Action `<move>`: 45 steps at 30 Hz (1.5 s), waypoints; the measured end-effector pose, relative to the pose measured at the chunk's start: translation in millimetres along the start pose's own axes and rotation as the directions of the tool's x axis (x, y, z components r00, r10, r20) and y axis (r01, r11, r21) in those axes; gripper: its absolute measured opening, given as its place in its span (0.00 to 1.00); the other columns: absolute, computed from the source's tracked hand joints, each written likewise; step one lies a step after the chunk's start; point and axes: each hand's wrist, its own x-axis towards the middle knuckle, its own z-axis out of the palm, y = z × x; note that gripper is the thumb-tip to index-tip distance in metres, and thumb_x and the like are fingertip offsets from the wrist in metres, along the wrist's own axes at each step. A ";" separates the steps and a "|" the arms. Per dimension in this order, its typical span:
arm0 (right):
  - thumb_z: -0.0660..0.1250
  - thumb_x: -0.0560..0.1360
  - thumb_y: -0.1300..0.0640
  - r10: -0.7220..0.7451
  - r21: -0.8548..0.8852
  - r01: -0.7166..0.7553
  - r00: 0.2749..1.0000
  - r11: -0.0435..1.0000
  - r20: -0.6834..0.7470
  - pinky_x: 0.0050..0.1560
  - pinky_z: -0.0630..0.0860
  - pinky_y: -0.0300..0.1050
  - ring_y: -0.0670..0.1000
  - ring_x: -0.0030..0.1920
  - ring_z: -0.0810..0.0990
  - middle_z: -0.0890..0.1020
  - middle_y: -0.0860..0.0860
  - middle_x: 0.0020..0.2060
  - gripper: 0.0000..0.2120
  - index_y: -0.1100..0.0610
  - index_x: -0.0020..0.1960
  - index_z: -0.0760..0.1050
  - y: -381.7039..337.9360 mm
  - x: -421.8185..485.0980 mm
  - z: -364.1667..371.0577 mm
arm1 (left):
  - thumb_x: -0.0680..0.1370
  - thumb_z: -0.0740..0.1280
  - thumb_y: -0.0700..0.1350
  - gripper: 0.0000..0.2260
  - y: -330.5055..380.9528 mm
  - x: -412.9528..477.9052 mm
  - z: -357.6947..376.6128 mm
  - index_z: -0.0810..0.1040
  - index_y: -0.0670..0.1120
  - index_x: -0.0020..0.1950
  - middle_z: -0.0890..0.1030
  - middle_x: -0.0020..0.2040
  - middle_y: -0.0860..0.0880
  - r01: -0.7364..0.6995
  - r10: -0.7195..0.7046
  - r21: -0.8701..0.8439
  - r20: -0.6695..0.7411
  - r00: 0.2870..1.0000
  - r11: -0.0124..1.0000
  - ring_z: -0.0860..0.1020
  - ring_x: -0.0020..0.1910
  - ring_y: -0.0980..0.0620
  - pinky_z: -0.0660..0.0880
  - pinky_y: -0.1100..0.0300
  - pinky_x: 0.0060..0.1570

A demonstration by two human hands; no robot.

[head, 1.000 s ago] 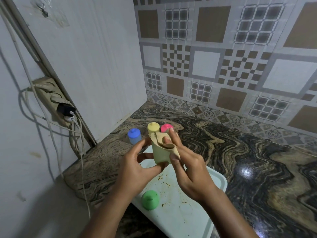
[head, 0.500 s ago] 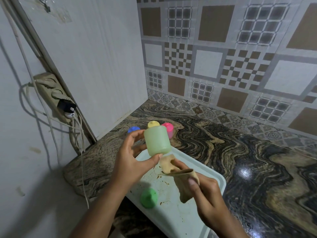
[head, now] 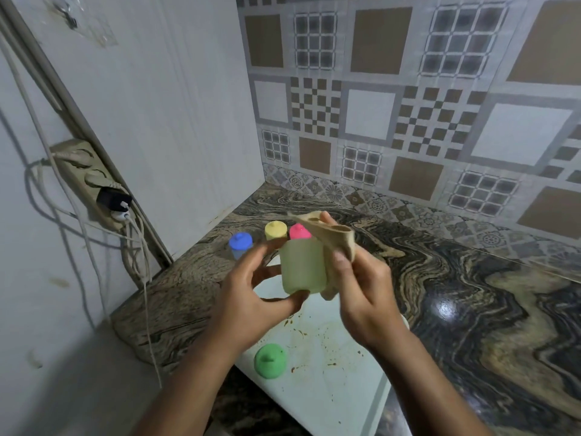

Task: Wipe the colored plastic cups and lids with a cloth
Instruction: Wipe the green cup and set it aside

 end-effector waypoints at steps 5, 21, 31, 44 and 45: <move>0.57 0.83 0.58 -0.158 -0.170 0.191 0.969 0.967 0.192 0.75 0.68 0.54 0.50 0.79 0.65 0.69 0.54 0.77 0.20 0.63 0.72 0.74 5.0 -8.6 9.5 | 0.65 0.83 0.40 0.30 0.7 2.6 -5.6 0.80 0.55 0.63 0.86 0.55 0.55 0.019 -0.018 0.011 -0.077 0.997 1.000 0.85 0.52 0.56 0.81 0.51 0.57; 0.56 0.84 0.60 0.091 0.134 -0.110 0.986 0.985 0.139 0.56 0.80 0.51 0.50 0.59 0.84 0.87 0.50 0.54 0.17 0.55 0.55 0.84 31.4 -60.8 -6.1 | 0.62 0.82 0.45 0.33 -3.0 8.8 -16.9 0.76 0.51 0.65 0.81 0.63 0.47 -0.030 0.013 -0.122 -0.138 0.990 0.992 0.83 0.58 0.54 0.80 0.39 0.57; 0.57 0.82 0.53 0.226 0.385 -0.144 0.958 0.912 -0.177 0.35 0.73 0.42 0.48 0.30 0.76 0.78 0.49 0.26 0.21 0.55 0.33 0.78 10.9 -20.3 -10.6 | 0.61 0.81 0.53 0.36 -8.6 4.3 -13.9 0.75 0.58 0.69 0.82 0.62 0.55 -0.017 0.013 -0.038 -0.102 0.995 0.999 0.83 0.54 0.54 0.80 0.46 0.59; 0.57 0.83 0.55 -0.090 -0.156 0.105 0.991 0.982 0.101 0.56 0.72 0.33 0.33 0.57 0.78 0.75 0.47 0.73 0.20 0.62 0.71 0.76 11.7 -7.2 11.0 | 0.63 0.84 0.43 0.32 -3.6 1.3 -1.6 0.78 0.55 0.64 0.80 0.60 0.59 -0.104 0.113 0.121 -0.067 0.991 0.987 0.83 0.56 0.55 0.84 0.57 0.44; 0.57 0.83 0.56 -0.116 -0.154 0.133 0.987 0.979 0.111 0.59 0.73 0.35 0.39 0.62 0.80 0.73 0.47 0.74 0.20 0.62 0.71 0.75 12.8 -10.0 10.7 | 0.63 0.84 0.42 0.32 -2.9 1.6 -2.3 0.78 0.56 0.64 0.80 0.61 0.59 -0.090 0.097 0.092 -0.078 0.992 0.992 0.83 0.57 0.56 0.83 0.60 0.46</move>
